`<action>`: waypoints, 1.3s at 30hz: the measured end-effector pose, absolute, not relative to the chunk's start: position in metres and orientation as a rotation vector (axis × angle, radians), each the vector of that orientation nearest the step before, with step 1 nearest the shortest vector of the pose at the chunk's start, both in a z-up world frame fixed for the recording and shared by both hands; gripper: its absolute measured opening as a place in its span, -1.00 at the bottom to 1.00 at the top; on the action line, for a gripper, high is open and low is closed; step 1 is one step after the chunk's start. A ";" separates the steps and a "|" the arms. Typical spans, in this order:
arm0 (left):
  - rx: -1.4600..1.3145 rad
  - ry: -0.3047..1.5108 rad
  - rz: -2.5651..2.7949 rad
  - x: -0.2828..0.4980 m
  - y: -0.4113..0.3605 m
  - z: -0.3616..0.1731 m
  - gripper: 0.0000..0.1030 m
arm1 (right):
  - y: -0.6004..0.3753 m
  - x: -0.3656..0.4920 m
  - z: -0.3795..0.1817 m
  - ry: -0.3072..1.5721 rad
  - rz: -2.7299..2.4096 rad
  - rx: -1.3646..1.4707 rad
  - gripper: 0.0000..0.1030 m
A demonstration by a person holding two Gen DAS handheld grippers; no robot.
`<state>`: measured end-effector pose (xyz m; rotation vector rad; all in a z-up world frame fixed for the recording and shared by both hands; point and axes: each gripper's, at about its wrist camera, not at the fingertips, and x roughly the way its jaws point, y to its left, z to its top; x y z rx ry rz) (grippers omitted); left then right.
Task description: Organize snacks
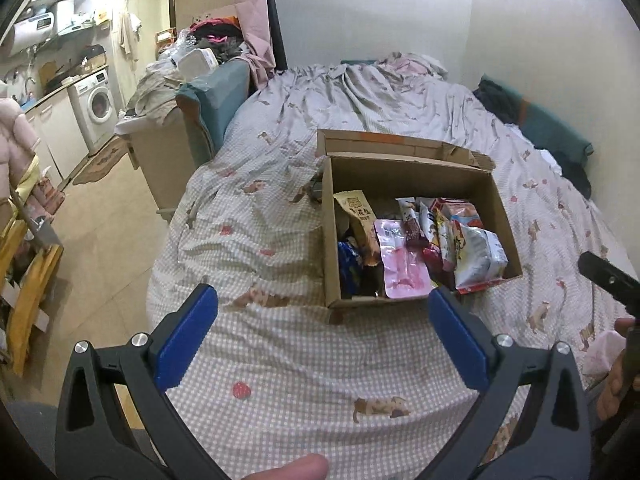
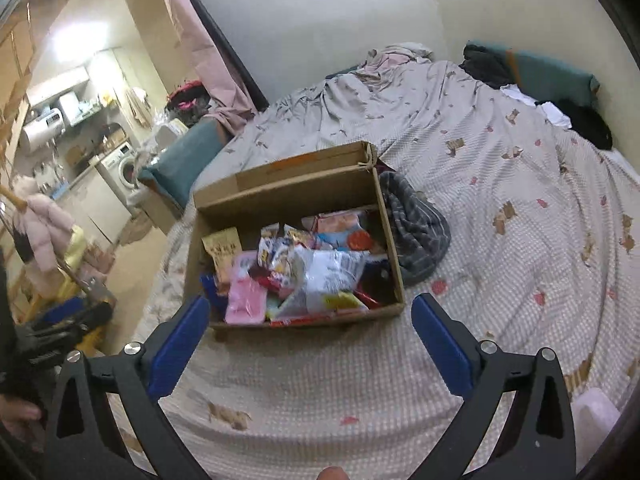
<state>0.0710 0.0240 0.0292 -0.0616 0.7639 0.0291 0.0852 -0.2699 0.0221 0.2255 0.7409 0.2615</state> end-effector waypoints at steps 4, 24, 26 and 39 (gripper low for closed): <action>-0.048 0.759 0.030 0.067 0.020 0.023 1.00 | -0.259 0.073 0.015 0.750 0.252 0.200 1.00; -0.086 0.820 0.031 0.081 0.015 -0.006 1.00 | -0.220 0.082 -0.007 0.748 0.261 0.052 1.00; -0.081 0.820 0.032 0.081 0.014 -0.007 1.00 | -0.219 0.082 -0.007 0.748 0.260 0.044 1.00; -0.076 0.834 0.036 0.081 0.014 -0.011 1.00 | -0.221 0.080 -0.007 0.741 0.252 0.057 1.00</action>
